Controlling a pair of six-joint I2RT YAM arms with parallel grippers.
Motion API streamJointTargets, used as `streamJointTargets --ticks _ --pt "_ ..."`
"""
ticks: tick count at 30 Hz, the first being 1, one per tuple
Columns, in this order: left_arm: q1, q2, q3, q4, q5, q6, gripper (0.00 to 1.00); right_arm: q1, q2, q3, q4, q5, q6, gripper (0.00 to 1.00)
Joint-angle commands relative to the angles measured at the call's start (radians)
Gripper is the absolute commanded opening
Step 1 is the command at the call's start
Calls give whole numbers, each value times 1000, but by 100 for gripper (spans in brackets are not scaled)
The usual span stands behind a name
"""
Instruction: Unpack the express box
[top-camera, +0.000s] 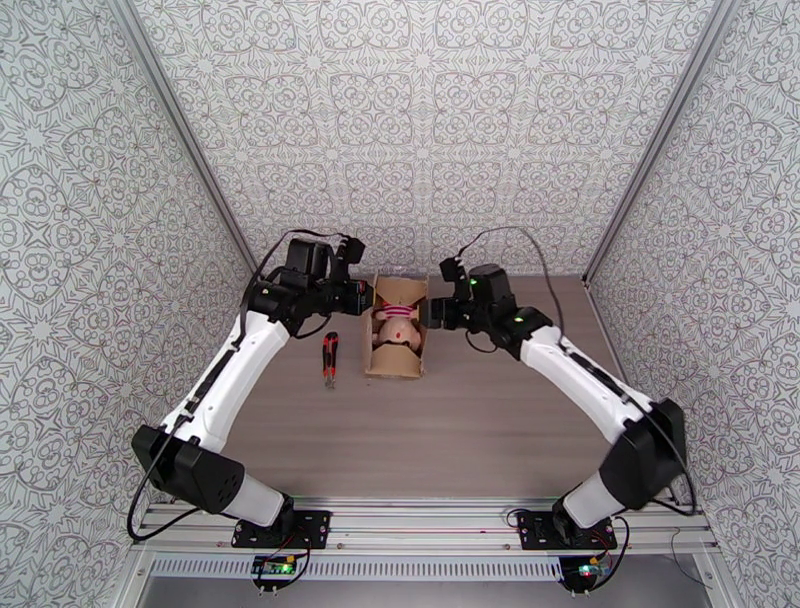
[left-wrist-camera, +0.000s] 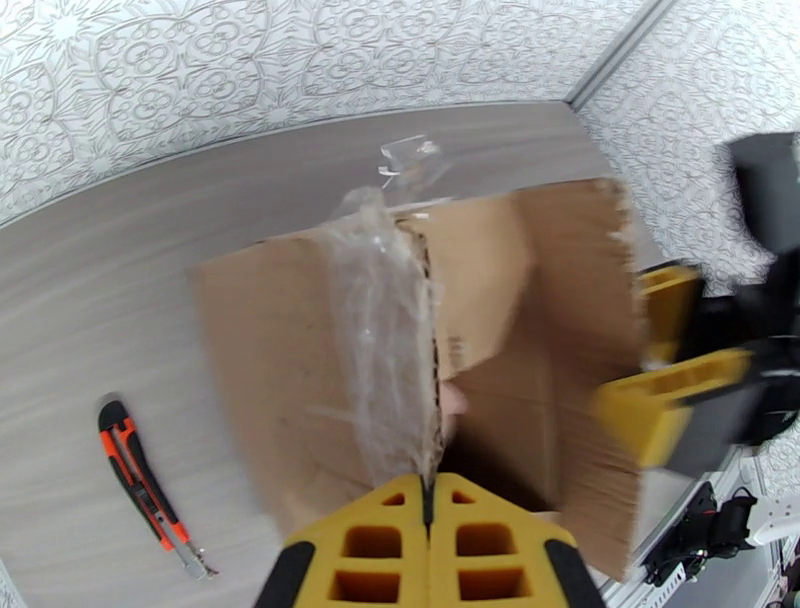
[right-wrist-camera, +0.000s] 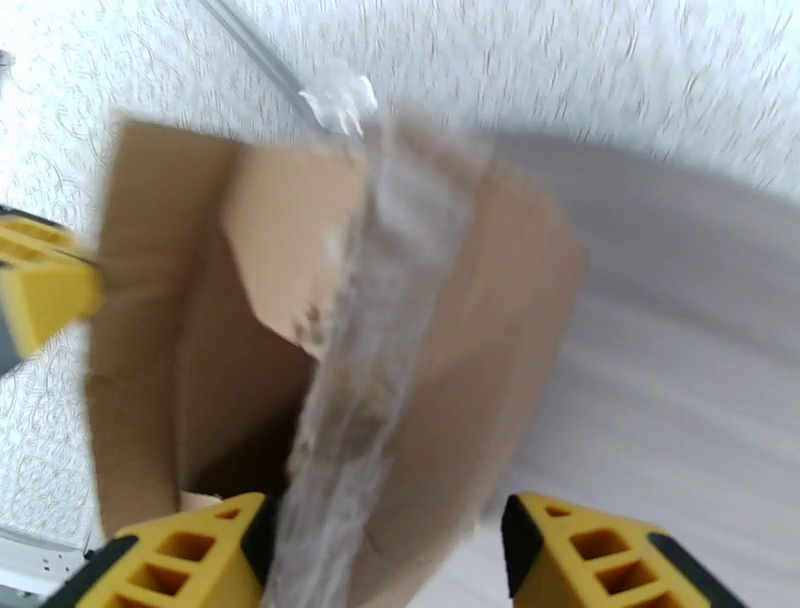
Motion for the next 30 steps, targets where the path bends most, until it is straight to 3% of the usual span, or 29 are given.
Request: streamJointTargets --ticks 1,5,9,15,21,30 --pt "-10 25 66 -39 -28 12 0 -4 -69 42 51 73 -113 65" --pt "-20 42 95 -63 -6 15 0 10 -80 63 46 22 -360 69" --pt "-42 58 131 -111 -21 31 0 18 -77 117 38 20 -536 84" --pt "-70 54 141 -138 -67 54 0 58 62 302 -151 50 -597 87" --pt "-76 52 148 -151 -68 50 0 148 77 225 -124 111 -760 92" --pt "-100 42 146 -169 -113 44 0 239 94 144 -29 306 -810 98"
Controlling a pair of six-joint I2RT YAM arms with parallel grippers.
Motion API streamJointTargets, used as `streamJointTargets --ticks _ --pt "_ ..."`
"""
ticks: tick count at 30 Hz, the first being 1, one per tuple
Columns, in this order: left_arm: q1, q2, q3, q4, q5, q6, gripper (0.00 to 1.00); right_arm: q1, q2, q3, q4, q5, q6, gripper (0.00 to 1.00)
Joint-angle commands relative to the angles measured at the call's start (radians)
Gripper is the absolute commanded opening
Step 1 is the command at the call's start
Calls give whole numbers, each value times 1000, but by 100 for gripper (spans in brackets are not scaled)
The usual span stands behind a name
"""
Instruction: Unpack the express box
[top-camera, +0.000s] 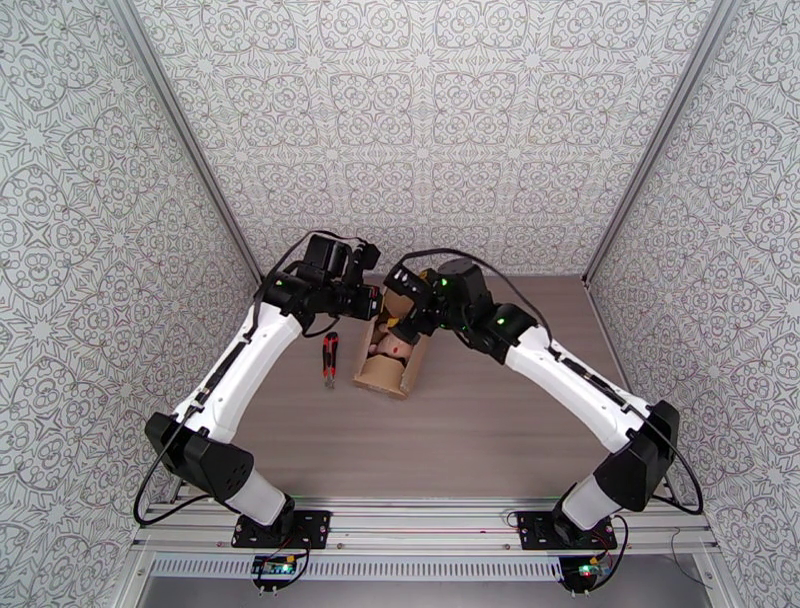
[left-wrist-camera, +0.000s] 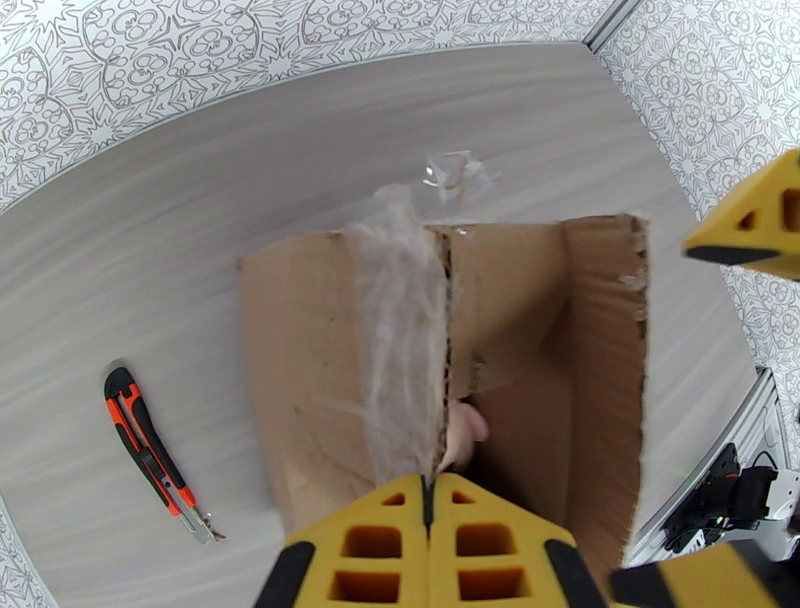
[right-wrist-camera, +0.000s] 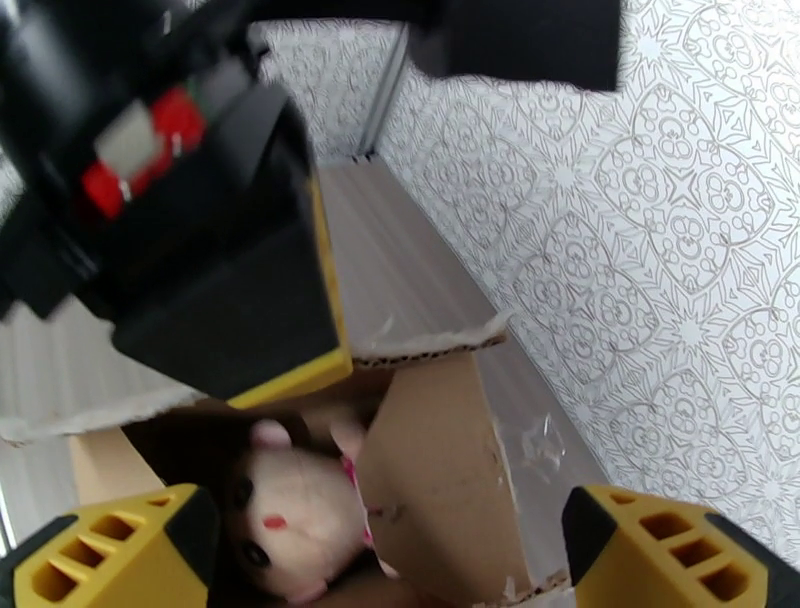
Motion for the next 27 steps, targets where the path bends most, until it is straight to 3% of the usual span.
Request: streamJointTargets --ticks 1,10,17,24,27 --pt "-16 -19 40 -5 -30 3 0 30 21 -22 31 108 -69 99" --pt "-13 -43 17 -6 -13 -9 0 58 11 -163 171 188 -209 99" --pt "-7 -68 -39 58 90 -62 0 67 64 -149 172 262 -286 99" --pt "-8 -86 -82 105 158 -100 0 85 74 -290 480 379 -409 99" --pt "-10 -86 -82 104 168 -101 0 85 95 -292 509 383 -442 99"
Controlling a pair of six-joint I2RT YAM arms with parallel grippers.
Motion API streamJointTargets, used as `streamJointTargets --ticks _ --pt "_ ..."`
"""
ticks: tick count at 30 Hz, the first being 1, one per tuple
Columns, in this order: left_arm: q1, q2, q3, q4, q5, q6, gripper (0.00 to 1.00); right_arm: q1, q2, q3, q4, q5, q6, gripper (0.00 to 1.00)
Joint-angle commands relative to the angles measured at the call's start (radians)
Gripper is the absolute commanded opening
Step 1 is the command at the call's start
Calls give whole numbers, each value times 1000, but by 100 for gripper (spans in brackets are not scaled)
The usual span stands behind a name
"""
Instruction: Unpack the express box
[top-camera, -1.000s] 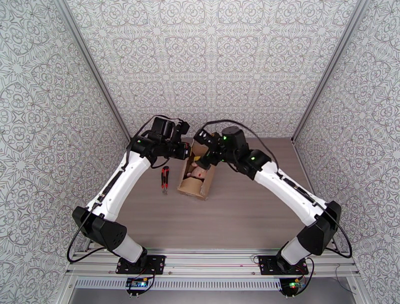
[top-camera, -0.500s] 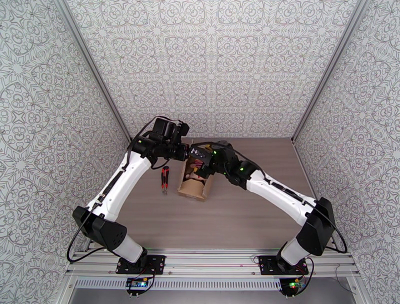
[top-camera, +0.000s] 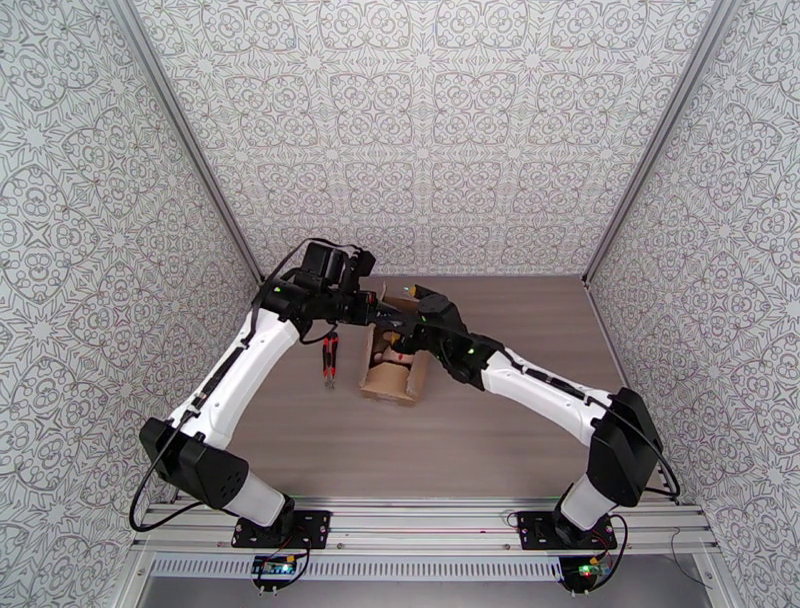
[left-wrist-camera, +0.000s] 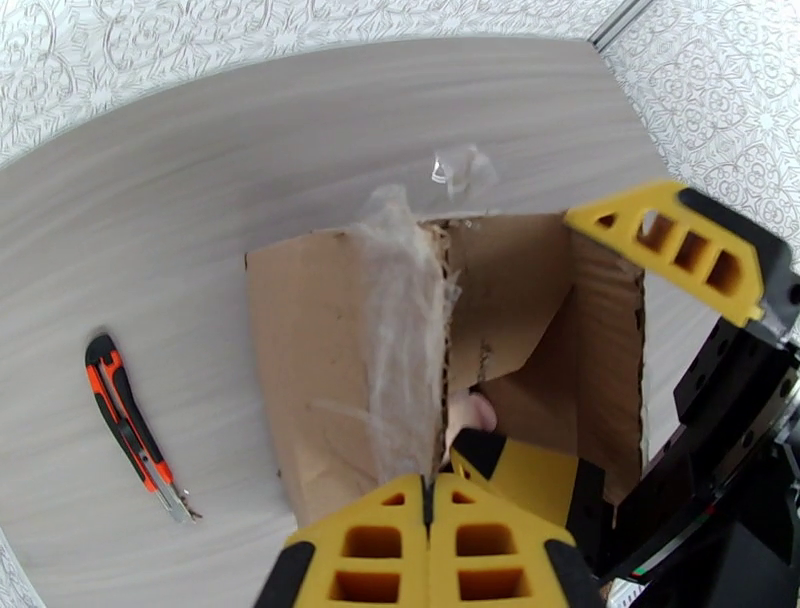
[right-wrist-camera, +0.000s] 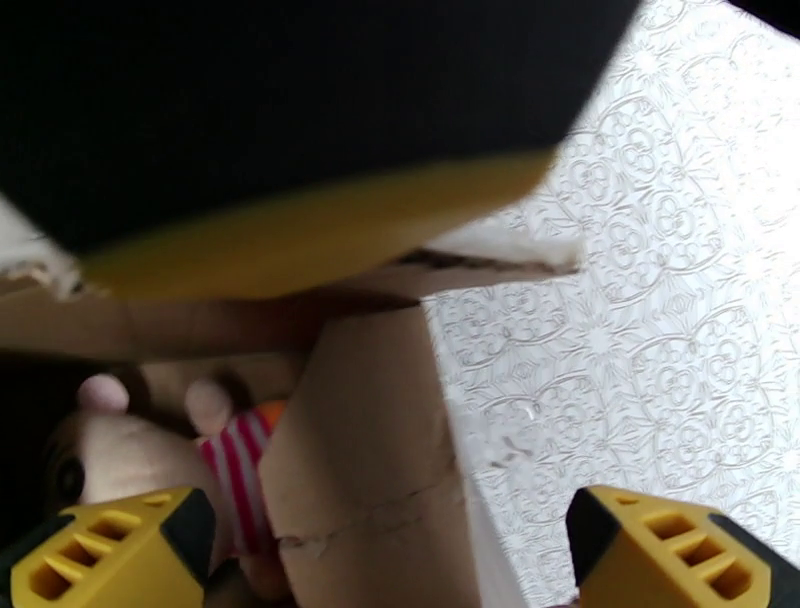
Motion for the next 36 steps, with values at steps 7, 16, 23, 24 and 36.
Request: streamJointTargets --ticks 7,16,23,24,36 --pt "-26 -43 17 60 141 -31 0 15 72 -12 144 86 -91 96" --pt "-17 -47 2 40 139 -5 0 -16 53 5 145 102 74 83" --pt "1 -48 0 53 144 -1 0 -21 13 -29 28 -150 31 89" --pt "7 -47 -3 60 155 -6 0 -18 3 -58 36 -187 -5 96" --pt "42 -53 -79 85 234 -23 0 -19 50 -82 41 -91 -44 99"
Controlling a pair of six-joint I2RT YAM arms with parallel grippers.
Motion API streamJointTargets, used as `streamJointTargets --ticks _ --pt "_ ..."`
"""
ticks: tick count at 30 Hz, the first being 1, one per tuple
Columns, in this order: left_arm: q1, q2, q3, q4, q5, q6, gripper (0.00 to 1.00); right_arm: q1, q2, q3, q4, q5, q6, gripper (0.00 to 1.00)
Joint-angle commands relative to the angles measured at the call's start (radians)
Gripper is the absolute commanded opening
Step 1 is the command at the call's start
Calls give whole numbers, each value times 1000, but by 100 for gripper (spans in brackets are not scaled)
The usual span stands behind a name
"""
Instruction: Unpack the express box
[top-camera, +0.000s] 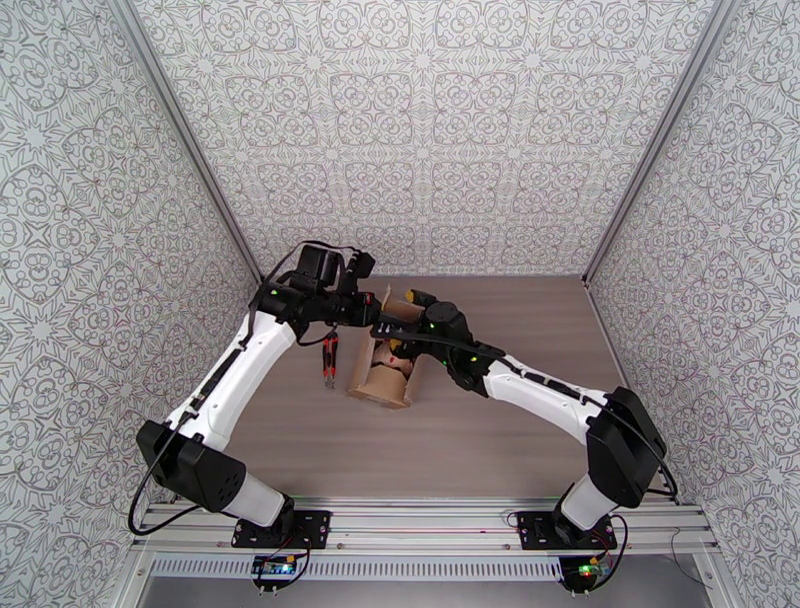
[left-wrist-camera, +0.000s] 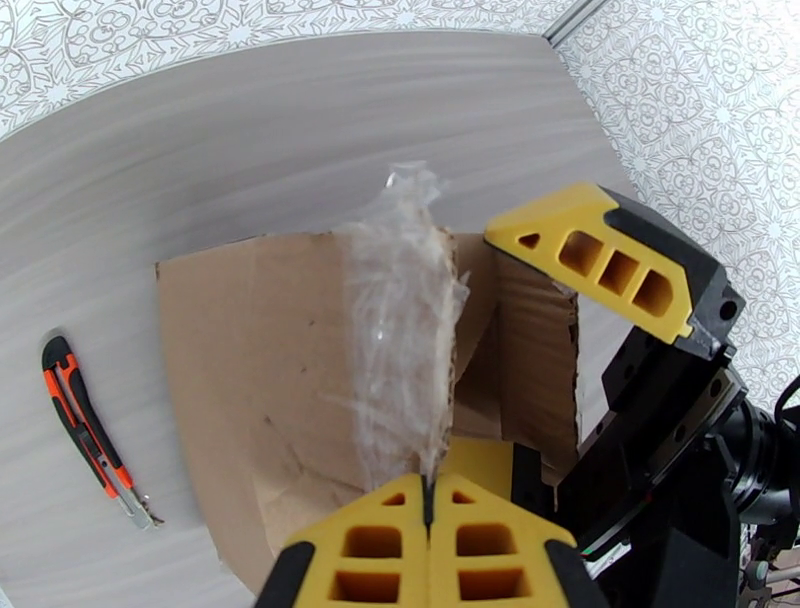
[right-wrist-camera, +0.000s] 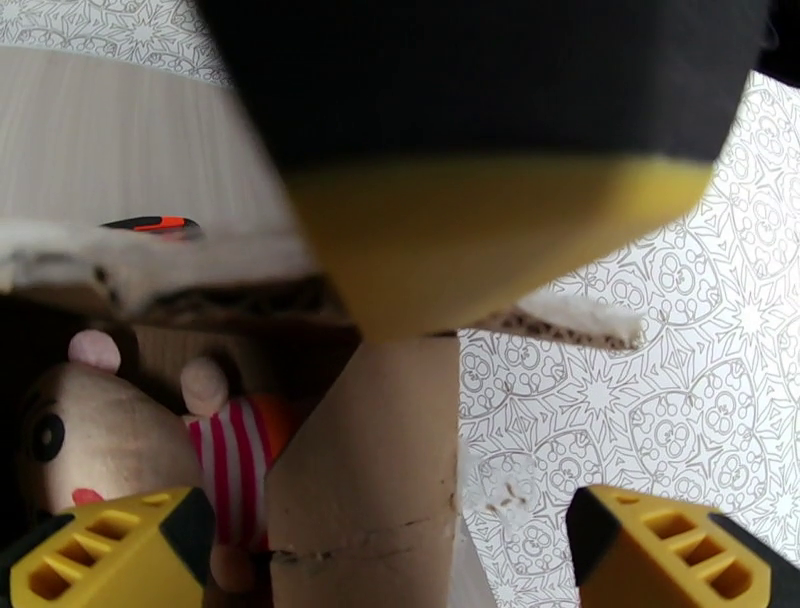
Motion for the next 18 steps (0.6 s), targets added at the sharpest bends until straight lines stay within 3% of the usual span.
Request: streamJointTargets --ticks 1,8,14,18 --pt "12 -32 -26 24 96 -13 0 7 69 23 -109 71 16 99" --pt "36 -29 -46 41 142 -21 0 8 112 22 -65 180 27 99" --pt "42 -15 -35 29 142 -7 0 6 86 14 -129 11 -13 99" --pt "63 -16 -37 28 146 -9 0 2 106 45 -193 22 26 99"
